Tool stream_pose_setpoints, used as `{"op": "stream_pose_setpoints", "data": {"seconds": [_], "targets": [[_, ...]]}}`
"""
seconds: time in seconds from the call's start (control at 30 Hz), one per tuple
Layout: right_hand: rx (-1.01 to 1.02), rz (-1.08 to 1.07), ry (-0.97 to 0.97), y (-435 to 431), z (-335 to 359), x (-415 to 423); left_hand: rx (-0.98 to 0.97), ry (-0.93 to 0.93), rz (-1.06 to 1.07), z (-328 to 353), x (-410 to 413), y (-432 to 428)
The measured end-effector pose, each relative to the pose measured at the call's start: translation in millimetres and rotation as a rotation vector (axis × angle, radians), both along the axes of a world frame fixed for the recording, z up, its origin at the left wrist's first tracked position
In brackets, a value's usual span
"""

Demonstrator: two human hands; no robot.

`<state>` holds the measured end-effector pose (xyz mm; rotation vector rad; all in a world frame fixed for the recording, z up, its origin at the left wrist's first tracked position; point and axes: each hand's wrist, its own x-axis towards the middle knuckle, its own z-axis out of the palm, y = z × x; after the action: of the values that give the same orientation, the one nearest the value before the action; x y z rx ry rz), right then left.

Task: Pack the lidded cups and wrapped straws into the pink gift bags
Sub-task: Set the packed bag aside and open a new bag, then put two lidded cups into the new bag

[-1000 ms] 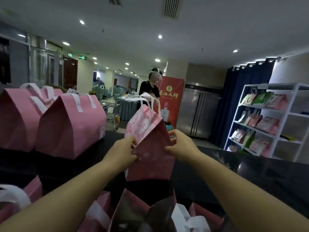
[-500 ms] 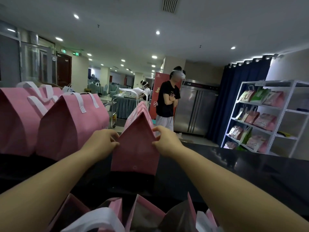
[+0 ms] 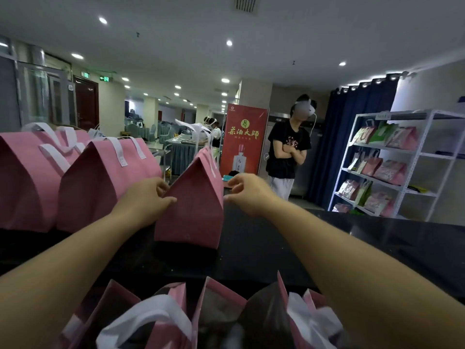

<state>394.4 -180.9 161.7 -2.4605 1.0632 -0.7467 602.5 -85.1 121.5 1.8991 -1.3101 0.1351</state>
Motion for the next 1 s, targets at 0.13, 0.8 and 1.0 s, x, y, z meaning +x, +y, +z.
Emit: {"op": "stream_pose_setpoints", "data": {"seconds": [0.13,0.8,1.0], "targets": [[-0.106,0.043,-0.062,25.5,17.3,-57.0,-0.083,-0.152,-0.153,23.9,-51.1,23.1],[-0.203,0.18,0.042,120.7,-51.8,-361.8,0.107,-0.386,-0.552,-1.1,-352.8,123.1],[-0.298,0.368,0.133,141.8,-95.5,-379.6,0.2,-0.468,-0.344,-53.9,-383.5,148.7]]}}
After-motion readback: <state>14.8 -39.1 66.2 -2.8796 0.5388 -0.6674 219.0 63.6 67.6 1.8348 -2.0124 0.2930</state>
